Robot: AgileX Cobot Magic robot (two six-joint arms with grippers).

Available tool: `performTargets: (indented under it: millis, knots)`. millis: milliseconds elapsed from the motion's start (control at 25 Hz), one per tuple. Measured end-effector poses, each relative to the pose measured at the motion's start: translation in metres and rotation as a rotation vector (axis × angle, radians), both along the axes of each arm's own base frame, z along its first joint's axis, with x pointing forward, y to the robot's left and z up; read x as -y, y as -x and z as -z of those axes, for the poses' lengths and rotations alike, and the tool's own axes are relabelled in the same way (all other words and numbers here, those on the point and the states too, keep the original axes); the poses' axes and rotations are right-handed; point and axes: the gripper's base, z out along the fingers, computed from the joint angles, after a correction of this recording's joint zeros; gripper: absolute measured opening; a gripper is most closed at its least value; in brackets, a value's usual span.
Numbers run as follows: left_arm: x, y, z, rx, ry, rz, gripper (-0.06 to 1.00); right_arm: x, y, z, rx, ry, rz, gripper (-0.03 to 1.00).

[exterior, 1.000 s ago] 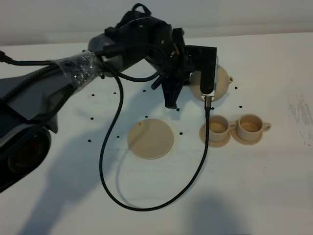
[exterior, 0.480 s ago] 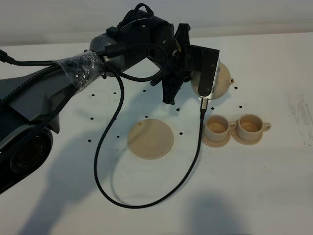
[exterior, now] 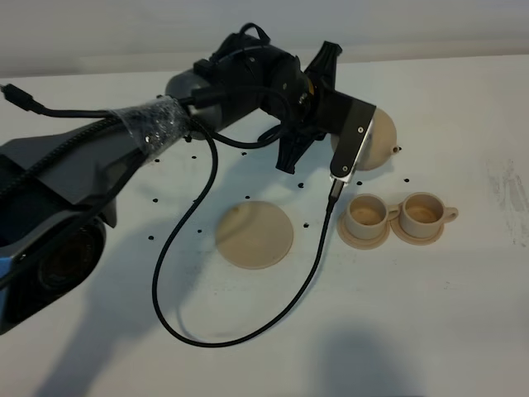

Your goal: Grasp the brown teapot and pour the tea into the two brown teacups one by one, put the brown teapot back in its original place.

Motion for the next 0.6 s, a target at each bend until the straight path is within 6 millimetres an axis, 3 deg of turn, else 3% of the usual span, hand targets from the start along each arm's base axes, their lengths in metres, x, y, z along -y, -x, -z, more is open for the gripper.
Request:
performTargets:
  millis: [600]
  knots:
    - [0.032,0.009,0.018,0.13,0.006,0.123,0.08,0.0,0.0,0.0,0.0,0.0,0.0,0.2]
